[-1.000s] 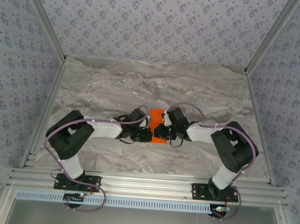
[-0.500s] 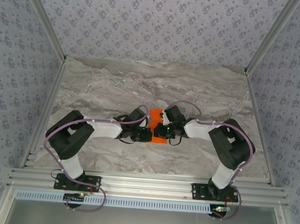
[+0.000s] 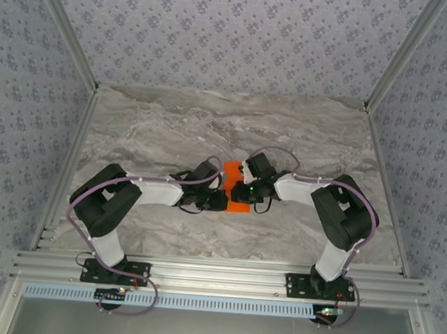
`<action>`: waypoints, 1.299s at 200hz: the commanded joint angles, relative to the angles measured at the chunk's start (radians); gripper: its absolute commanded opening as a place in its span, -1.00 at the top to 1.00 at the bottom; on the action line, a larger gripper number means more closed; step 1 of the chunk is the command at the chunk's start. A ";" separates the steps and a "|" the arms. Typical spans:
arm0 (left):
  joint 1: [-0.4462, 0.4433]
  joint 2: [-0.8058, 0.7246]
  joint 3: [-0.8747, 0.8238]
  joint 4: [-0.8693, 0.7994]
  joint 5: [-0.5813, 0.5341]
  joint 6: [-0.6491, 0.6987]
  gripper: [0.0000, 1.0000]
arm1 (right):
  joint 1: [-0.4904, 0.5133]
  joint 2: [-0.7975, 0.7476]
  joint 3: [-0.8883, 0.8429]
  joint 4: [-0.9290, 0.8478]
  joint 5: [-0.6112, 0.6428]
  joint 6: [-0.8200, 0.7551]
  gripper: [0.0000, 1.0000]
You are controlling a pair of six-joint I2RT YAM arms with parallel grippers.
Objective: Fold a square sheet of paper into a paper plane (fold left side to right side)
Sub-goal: Fold the triangle a second time at the center of the table.
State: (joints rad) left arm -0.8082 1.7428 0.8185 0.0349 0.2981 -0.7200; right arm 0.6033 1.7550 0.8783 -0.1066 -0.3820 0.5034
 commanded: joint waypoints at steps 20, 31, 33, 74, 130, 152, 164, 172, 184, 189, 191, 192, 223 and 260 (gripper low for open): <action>-0.007 0.050 -0.025 -0.126 -0.056 -0.004 0.82 | -0.060 0.041 0.029 -0.065 0.085 -0.045 0.74; -0.006 0.052 -0.026 -0.127 -0.056 -0.003 0.82 | -0.071 0.049 0.035 -0.068 0.081 -0.049 0.75; -0.007 0.052 -0.026 -0.127 -0.056 -0.003 0.82 | -0.073 0.050 0.037 -0.068 0.081 -0.051 0.75; -0.007 0.055 -0.022 -0.127 -0.055 -0.003 0.82 | -0.113 0.061 0.051 -0.079 0.068 -0.069 0.74; -0.007 0.061 -0.017 -0.130 -0.053 -0.004 0.82 | -0.172 0.073 0.069 -0.097 0.052 -0.095 0.74; -0.007 0.062 -0.016 -0.130 -0.052 -0.002 0.82 | -0.199 0.091 0.083 -0.113 0.050 -0.113 0.74; -0.007 0.063 -0.016 -0.130 -0.051 -0.002 0.82 | -0.213 0.099 0.091 -0.121 0.052 -0.122 0.74; -0.007 0.061 -0.016 -0.130 -0.051 -0.002 0.83 | -0.223 0.104 0.099 -0.126 0.051 -0.128 0.74; -0.007 0.060 -0.015 -0.130 -0.052 -0.004 0.82 | -0.239 0.110 0.107 -0.134 0.054 -0.138 0.74; -0.006 0.061 -0.016 -0.130 -0.053 -0.004 0.82 | -0.245 0.112 0.111 -0.141 0.058 -0.142 0.74; -0.007 0.060 -0.015 -0.131 -0.053 -0.003 0.82 | -0.247 0.113 0.113 -0.142 0.059 -0.144 0.74; -0.007 0.061 -0.016 -0.131 -0.052 -0.003 0.83 | -0.248 0.113 0.114 -0.142 0.060 -0.146 0.74; -0.006 0.061 -0.012 -0.133 -0.053 -0.002 0.82 | -0.287 0.120 0.135 -0.154 0.054 -0.161 0.73; -0.007 0.056 -0.016 -0.127 -0.045 0.001 0.83 | -0.317 0.096 0.162 -0.172 0.059 -0.182 0.74</action>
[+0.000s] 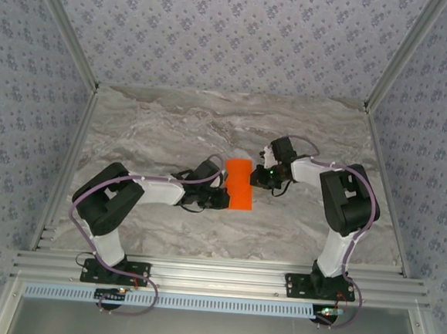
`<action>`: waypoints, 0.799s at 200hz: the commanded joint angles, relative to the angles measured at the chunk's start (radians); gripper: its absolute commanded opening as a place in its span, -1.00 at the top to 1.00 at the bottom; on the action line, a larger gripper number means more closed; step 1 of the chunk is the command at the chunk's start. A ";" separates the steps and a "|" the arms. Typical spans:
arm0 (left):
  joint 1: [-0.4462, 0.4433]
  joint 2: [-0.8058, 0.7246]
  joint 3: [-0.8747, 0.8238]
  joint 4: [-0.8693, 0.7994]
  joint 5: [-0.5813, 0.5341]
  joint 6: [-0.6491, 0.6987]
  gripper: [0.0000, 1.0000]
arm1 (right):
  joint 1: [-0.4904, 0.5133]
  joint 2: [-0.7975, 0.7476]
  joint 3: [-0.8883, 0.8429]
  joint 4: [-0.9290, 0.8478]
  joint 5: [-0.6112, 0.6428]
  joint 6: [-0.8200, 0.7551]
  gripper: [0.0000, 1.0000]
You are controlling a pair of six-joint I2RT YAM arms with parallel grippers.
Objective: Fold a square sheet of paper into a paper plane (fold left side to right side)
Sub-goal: Fold the triangle a second time at the center of the table.
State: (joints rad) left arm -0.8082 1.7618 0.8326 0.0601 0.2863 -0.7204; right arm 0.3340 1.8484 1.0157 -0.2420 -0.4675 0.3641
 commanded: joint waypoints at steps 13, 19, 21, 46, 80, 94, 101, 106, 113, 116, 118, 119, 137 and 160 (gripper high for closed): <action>-0.008 0.031 -0.029 -0.150 -0.032 0.003 0.82 | -0.039 -0.051 0.021 -0.036 0.140 -0.042 0.74; -0.009 0.030 -0.029 -0.150 -0.033 0.004 0.82 | -0.032 -0.079 0.018 -0.036 0.140 -0.040 0.74; -0.009 0.030 -0.029 -0.149 -0.033 0.004 0.82 | -0.029 -0.089 0.014 -0.037 0.140 -0.039 0.74; -0.009 0.018 -0.031 -0.143 -0.037 0.003 0.81 | 0.007 -0.196 -0.039 0.004 0.085 -0.005 0.73; -0.008 0.021 -0.026 -0.140 -0.035 0.003 0.81 | 0.083 -0.202 -0.135 0.143 -0.053 0.100 0.73; -0.010 0.022 -0.024 -0.138 -0.032 0.004 0.81 | 0.106 -0.172 -0.155 0.208 -0.090 0.136 0.73; -0.010 0.022 -0.023 -0.137 -0.031 0.003 0.81 | 0.117 -0.148 -0.155 0.225 -0.099 0.145 0.73; -0.010 0.021 -0.023 -0.137 -0.030 0.004 0.81 | 0.122 -0.131 -0.151 0.230 -0.100 0.147 0.73; -0.010 0.021 -0.023 -0.137 -0.029 0.005 0.80 | 0.126 -0.110 -0.142 0.224 -0.096 0.145 0.73; -0.009 0.021 -0.022 -0.137 -0.029 0.004 0.80 | 0.128 -0.100 -0.138 0.220 -0.092 0.143 0.73; -0.010 0.021 -0.021 -0.137 -0.027 0.005 0.81 | 0.129 -0.091 -0.135 0.217 -0.090 0.142 0.73; -0.011 0.021 -0.022 -0.137 -0.027 0.005 0.81 | 0.129 -0.088 -0.134 0.216 -0.088 0.141 0.73; -0.010 0.015 -0.015 -0.137 -0.023 0.004 0.80 | 0.130 -0.049 -0.124 0.188 -0.051 0.139 0.73; -0.009 0.000 0.006 -0.138 -0.004 0.009 0.79 | 0.129 -0.035 -0.118 0.118 0.009 0.118 0.73</action>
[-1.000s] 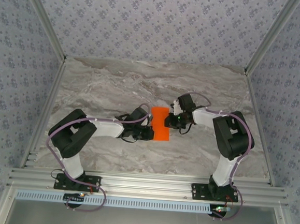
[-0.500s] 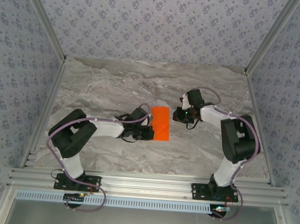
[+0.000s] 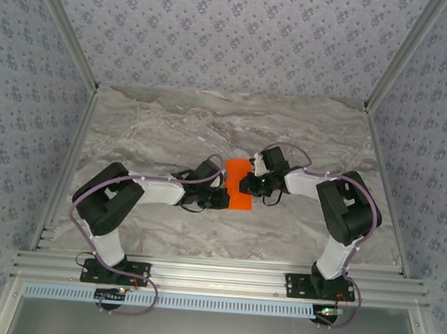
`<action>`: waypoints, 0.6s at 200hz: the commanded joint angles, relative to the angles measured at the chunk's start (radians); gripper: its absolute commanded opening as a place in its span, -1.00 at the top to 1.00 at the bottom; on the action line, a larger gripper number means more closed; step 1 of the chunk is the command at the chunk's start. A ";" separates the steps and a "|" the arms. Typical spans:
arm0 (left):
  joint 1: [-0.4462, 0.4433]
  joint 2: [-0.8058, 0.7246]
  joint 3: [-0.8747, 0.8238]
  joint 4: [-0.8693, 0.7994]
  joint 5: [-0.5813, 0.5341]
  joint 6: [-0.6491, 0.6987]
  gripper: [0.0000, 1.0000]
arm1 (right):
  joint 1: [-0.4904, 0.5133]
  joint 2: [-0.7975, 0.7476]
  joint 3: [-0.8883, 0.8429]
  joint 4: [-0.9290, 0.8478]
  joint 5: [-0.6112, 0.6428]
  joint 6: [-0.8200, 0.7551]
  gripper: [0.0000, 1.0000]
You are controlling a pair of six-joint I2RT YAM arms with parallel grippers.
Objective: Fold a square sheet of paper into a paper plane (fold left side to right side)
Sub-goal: Fold the triangle a second time at the center of the table.
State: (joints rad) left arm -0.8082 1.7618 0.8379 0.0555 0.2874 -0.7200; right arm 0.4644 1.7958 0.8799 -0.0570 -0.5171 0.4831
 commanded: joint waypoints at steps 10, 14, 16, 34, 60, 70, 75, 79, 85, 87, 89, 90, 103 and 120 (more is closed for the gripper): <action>-0.010 -0.008 0.013 -0.132 0.007 0.010 0.78 | -0.001 0.019 0.018 -0.090 0.075 -0.008 0.73; -0.012 -0.012 0.019 -0.131 0.013 0.011 0.78 | 0.000 0.019 0.018 -0.098 0.081 -0.012 0.73; -0.012 -0.014 0.023 -0.131 0.017 0.013 0.78 | -0.001 0.019 0.018 -0.101 0.084 -0.014 0.74; -0.015 -0.022 0.052 -0.125 0.046 0.018 0.77 | -0.001 0.022 0.016 -0.119 0.100 -0.024 0.74; -0.023 -0.016 0.098 -0.125 0.068 0.026 0.76 | 0.000 0.030 0.014 -0.116 0.095 -0.026 0.75; -0.023 -0.007 0.119 -0.134 0.067 0.030 0.76 | 0.002 0.031 0.014 -0.114 0.090 -0.025 0.75; -0.023 0.001 0.130 -0.140 0.065 0.033 0.76 | 0.002 0.033 0.014 -0.114 0.091 -0.025 0.75; -0.024 0.006 0.138 -0.144 0.063 0.035 0.76 | 0.003 0.032 0.014 -0.112 0.090 -0.024 0.74; -0.023 0.018 0.149 -0.150 0.062 0.039 0.76 | 0.004 0.034 0.014 -0.112 0.089 -0.024 0.75; -0.024 0.022 0.155 -0.152 0.062 0.040 0.77 | 0.005 0.034 0.016 -0.113 0.088 -0.025 0.75; -0.024 0.026 0.159 -0.156 0.062 0.043 0.77 | 0.006 0.034 0.014 -0.113 0.089 -0.025 0.75; -0.024 0.029 0.161 -0.157 0.062 0.043 0.76 | 0.005 0.034 0.013 -0.112 0.089 -0.025 0.75; -0.024 0.057 0.189 -0.169 0.059 0.052 0.76 | 0.007 0.034 0.014 -0.113 0.089 -0.024 0.75; -0.024 0.091 0.218 -0.188 0.045 0.061 0.77 | 0.008 0.034 0.010 -0.114 0.087 -0.026 0.75</action>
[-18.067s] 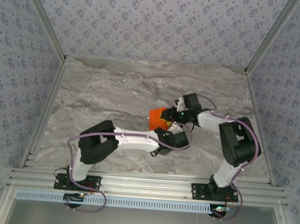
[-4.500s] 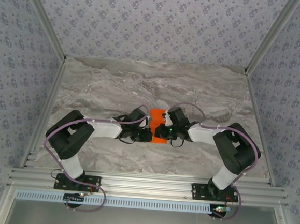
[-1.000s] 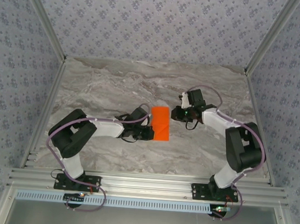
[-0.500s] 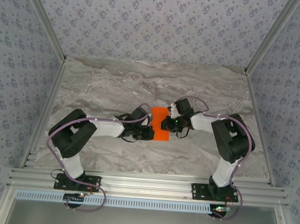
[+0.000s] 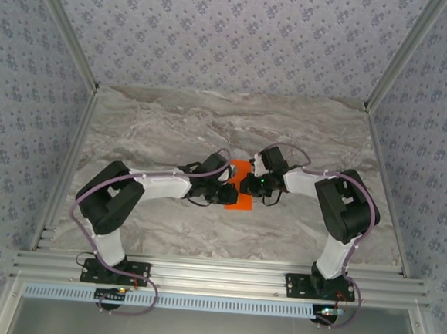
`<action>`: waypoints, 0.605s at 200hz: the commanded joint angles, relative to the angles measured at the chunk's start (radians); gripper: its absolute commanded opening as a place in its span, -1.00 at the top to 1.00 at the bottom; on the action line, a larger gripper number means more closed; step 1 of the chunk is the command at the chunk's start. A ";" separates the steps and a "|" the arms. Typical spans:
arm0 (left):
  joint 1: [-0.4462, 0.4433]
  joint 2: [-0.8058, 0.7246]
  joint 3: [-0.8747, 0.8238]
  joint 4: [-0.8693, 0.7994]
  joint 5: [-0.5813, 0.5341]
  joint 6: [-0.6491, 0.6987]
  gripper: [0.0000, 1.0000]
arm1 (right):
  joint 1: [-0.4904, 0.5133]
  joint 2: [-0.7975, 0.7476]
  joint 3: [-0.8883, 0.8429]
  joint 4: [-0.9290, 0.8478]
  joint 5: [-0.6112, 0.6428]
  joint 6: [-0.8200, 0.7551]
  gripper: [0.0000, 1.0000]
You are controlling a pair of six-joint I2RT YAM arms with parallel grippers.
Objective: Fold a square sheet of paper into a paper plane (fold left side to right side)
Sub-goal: Fold the triangle a second time at the center of the table.
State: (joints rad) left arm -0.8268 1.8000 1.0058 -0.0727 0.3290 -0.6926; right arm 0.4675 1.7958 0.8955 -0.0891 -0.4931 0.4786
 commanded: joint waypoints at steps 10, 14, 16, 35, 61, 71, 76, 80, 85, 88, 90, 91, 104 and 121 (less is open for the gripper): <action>-0.003 0.071 0.064 -0.066 -0.001 0.037 0.77 | 0.006 0.034 -0.007 -0.083 0.062 -0.022 0.76; -0.004 0.077 0.069 -0.068 -0.002 0.039 0.77 | 0.006 0.034 -0.007 -0.084 0.062 -0.022 0.75; -0.003 0.079 0.071 -0.070 -0.003 0.039 0.77 | 0.007 0.034 -0.007 -0.084 0.062 -0.023 0.75; -0.004 0.104 0.087 -0.079 -0.013 0.044 0.77 | 0.008 0.034 -0.008 -0.086 0.063 -0.025 0.75; -0.004 0.119 0.083 -0.091 -0.029 0.045 0.78 | 0.007 0.033 -0.010 -0.090 0.069 -0.026 0.75; -0.004 0.115 0.069 -0.090 -0.033 0.041 0.77 | 0.007 0.032 -0.011 -0.094 0.073 -0.026 0.75; -0.004 0.112 0.060 -0.087 -0.034 0.039 0.77 | 0.008 0.032 -0.011 -0.095 0.073 -0.028 0.75; -0.003 0.109 0.052 -0.083 -0.033 0.036 0.77 | 0.007 0.032 -0.010 -0.095 0.074 -0.028 0.75; -0.003 0.105 0.041 -0.080 -0.033 0.032 0.78 | 0.007 0.033 -0.009 -0.095 0.074 -0.029 0.75; -0.003 0.102 0.033 -0.077 -0.033 0.029 0.77 | 0.008 0.033 -0.010 -0.096 0.074 -0.029 0.75; -0.003 0.099 0.029 -0.075 -0.033 0.027 0.78 | 0.008 0.033 -0.010 -0.096 0.075 -0.029 0.75; -0.003 0.098 0.026 -0.074 -0.033 0.026 0.78 | 0.007 0.033 -0.010 -0.097 0.075 -0.029 0.75; -0.004 0.079 -0.013 -0.057 -0.027 0.013 0.78 | 0.007 0.033 -0.008 -0.099 0.077 -0.031 0.75; -0.009 0.046 -0.077 -0.023 -0.019 -0.007 0.77 | 0.007 0.034 -0.004 -0.106 0.080 -0.034 0.76</action>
State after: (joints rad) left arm -0.8268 1.8797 1.0264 -0.0658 0.3210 -0.6754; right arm 0.4702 1.7958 0.8959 -0.0906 -0.4862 0.4713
